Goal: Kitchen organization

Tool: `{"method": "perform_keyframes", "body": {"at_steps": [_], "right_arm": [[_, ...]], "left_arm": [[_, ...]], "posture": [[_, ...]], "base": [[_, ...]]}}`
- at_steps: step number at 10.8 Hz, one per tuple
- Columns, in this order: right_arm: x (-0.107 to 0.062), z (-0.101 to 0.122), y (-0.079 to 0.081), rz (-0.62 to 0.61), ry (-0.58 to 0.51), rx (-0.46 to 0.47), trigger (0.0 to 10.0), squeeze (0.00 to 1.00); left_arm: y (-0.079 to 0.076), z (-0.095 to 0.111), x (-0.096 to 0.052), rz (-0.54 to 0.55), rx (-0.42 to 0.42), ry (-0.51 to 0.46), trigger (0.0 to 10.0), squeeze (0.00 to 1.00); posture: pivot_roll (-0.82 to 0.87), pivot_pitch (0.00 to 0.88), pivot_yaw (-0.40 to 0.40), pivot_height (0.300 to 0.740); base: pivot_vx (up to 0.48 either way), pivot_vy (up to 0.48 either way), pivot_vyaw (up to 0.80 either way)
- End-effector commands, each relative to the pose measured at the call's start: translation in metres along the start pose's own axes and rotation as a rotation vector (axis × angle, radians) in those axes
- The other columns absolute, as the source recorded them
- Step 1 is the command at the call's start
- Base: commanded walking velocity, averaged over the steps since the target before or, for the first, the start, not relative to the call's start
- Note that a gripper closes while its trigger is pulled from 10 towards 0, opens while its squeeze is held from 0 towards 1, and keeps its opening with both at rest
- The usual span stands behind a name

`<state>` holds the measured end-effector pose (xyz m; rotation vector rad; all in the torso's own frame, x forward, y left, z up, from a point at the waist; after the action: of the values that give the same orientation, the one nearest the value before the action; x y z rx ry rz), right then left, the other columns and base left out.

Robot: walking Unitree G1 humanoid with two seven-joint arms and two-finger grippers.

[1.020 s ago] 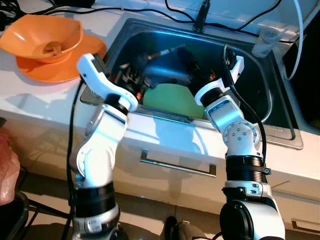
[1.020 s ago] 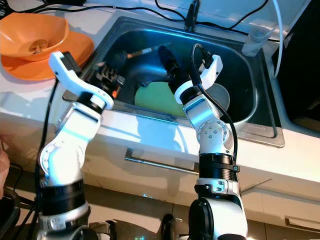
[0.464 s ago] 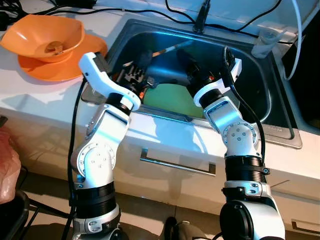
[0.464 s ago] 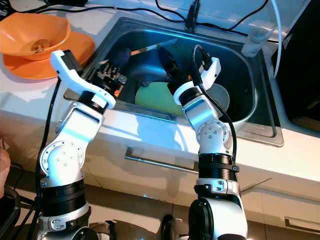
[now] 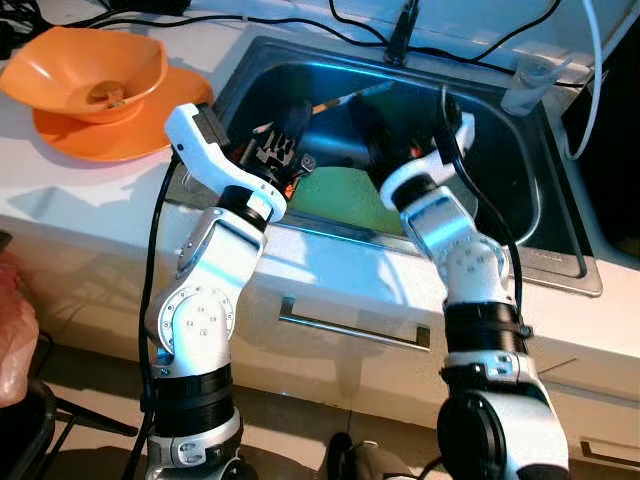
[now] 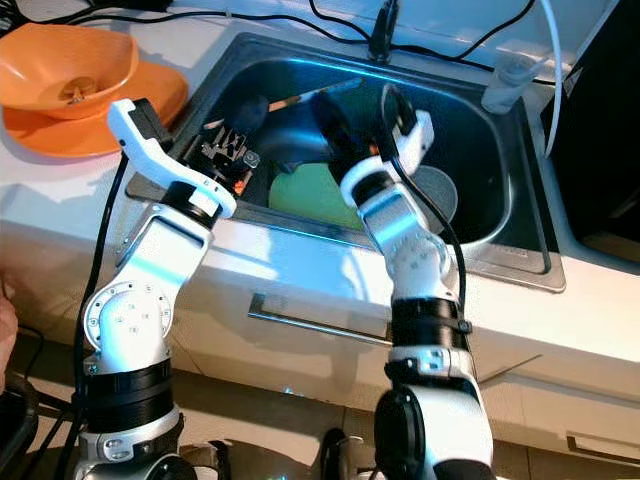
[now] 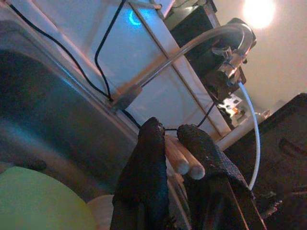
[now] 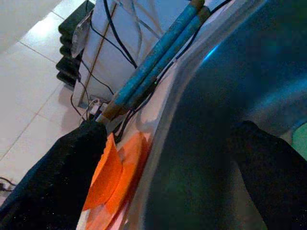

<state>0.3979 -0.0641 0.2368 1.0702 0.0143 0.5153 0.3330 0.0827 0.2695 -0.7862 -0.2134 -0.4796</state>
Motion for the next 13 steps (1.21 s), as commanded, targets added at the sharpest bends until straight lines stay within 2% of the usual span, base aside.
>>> {"method": "perform_keyframes", "body": {"at_steps": [1, 6, 10, 11, 12, 13], "right_arm": [[0.008, -0.012, 0.016, 0.041, 0.007, 0.055, 10.0, 0.0], [0.014, -0.006, 0.016, 0.035, -0.03, 0.133, 10.0, 0.0], [0.024, -0.004, 0.025, 0.082, -0.05, 0.213, 10.0, 0.0], [0.026, -0.005, 0.026, 0.093, -0.039, 0.205, 10.0, 0.0], [0.025, -0.012, 0.021, 0.066, -0.006, 0.09, 10.0, 0.0], [0.022, -0.015, 0.018, 0.061, 0.006, 0.084, 10.0, 1.0]], "left_arm": [[-0.017, -0.003, 0.001, -0.056, -0.035, 0.0, 0.0, 0.0], [-0.025, -0.008, 0.0, -0.088, -0.046, 0.012, 0.0, 0.0], [-0.021, -0.015, -0.002, -0.071, -0.066, 0.035, 0.0, 0.0], [-0.022, -0.013, -0.002, -0.073, -0.064, 0.029, 0.0, 0.0], [-0.021, -0.01, -0.001, -0.067, -0.056, 0.017, 0.0, 0.0], [-0.019, -0.008, -0.001, -0.06, -0.055, 0.01, 0.0, 0.0]], "posture": [[0.05, 0.184, -0.134, 0.74], [0.04, 0.189, -0.144, 0.74], [0.05, 0.194, -0.144, 0.74], [0.05, 0.195, -0.147, 0.74], [0.05, 0.196, -0.152, 0.74], [0.04, 0.199, -0.156, 0.74]], "base": [[0.0, 0.0, 0.0], [0.0, 0.0, 0.0], [0.0, 0.0, 0.0], [0.0, 0.0, 0.0], [0.0, 0.0, 0.0], [0.0, 0.0, 0.0]]}}
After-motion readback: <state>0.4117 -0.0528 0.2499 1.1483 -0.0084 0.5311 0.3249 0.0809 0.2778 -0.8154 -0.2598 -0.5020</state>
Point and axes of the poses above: a point about 5 cm out from each wrist's last joint towards the gripper, its own x axis pointing out of the wrist towards the gripper, its own z axis along the axis of the wrist's last joint, y = z × x, the point moved 3 cm from there along x, pointing out of the wrist towards the gripper, and after that the axes turned 1 degree about x, right-handed, at the moved point
